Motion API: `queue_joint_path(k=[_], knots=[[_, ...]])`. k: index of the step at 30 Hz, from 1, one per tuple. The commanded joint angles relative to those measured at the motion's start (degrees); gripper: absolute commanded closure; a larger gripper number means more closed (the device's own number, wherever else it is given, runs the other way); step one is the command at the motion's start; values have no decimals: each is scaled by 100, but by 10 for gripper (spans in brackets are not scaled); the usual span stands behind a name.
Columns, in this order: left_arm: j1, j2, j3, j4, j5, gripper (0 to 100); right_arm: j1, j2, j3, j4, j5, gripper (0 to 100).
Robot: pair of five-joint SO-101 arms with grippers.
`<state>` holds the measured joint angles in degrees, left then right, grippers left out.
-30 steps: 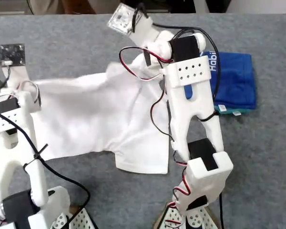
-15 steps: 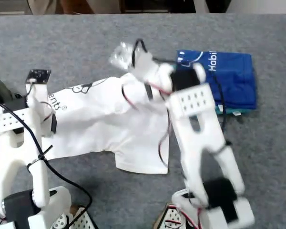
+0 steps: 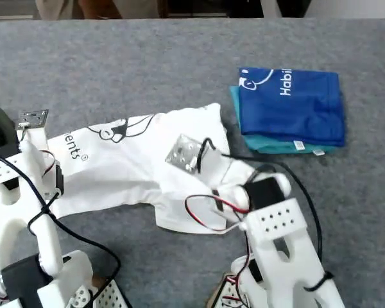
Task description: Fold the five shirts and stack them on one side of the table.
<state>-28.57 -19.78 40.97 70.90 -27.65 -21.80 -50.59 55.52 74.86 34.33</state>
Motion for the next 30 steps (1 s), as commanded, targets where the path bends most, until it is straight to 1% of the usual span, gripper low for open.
queue_joint_path(k=[1,4,7,11,16,19,21,23,30], knots=[[-35,-22,-220,53,-97,981,-31,-338,215,-35,-18,998],[-44,-75,-123,246,-545,981,-48,-558,321,211,167,998],[-79,-75,9,299,-800,981,-57,-760,356,387,413,998],[-158,-40,-35,281,-862,981,-189,-857,365,642,782,998],[-193,-84,-211,290,-958,981,-629,-875,593,695,958,998],[-563,-31,-484,290,-1424,981,-725,-875,620,738,1064,998],[-659,-22,-527,325,-1521,981,-716,-848,629,721,1116,998],[-642,-57,-413,316,-1521,981,-716,-848,637,712,1116,998],[-70,-66,404,290,-1521,981,-708,-875,716,730,1266,998]])
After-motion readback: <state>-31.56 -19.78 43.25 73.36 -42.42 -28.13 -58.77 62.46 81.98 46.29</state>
